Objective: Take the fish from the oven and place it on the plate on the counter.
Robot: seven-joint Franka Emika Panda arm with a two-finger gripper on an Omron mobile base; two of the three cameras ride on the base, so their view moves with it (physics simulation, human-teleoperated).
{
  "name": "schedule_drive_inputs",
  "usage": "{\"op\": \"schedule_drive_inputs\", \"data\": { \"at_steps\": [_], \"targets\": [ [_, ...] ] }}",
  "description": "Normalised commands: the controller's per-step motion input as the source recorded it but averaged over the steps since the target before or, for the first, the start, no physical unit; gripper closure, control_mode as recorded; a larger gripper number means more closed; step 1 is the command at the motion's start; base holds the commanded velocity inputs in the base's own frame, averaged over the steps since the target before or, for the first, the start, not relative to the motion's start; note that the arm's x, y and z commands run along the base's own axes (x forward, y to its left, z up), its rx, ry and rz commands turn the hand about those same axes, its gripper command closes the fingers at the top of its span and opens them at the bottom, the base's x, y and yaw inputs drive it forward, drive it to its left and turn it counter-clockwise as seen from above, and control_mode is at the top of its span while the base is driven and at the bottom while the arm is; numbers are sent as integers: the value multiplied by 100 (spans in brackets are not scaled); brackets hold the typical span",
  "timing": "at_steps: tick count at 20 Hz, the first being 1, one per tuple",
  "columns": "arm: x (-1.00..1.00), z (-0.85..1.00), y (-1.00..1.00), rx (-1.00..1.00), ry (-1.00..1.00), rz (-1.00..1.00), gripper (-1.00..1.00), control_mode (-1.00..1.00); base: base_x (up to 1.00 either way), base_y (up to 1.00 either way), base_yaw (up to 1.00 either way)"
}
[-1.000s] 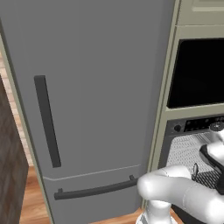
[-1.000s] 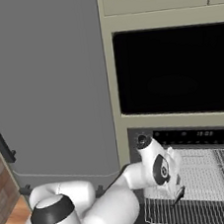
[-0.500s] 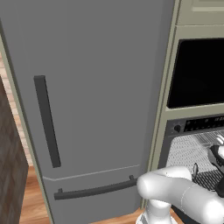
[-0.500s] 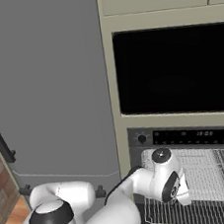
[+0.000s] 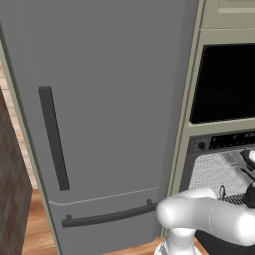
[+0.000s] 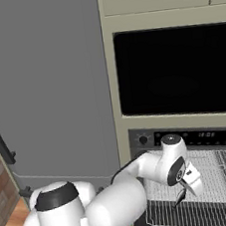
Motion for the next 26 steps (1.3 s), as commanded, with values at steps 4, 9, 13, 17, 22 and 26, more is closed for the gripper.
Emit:
{"op": "schedule_drive_inputs", "data": {
  "at_steps": [4, 9, 13, 17, 22, 26],
  "targets": [
    [7, -14, 12, 0, 9, 30, -100, -100, 0, 0, 0],
    [0, -40, 6, 1, -8, 24, -100, -100, 0, 0, 0],
    [11, -38, 14, 0, -10, 15, -100, -100, 0, 0, 0],
    [22, -40, 30, 0, -5, 11, -100, -100, 0, 0, 0],
    [30, -43, 30, 0, 0, 6, -100, -100, 0, 0, 0],
    [11, -49, 9, 0, 0, 7, -100, -100, 0, 0, 0]
  ]
}}
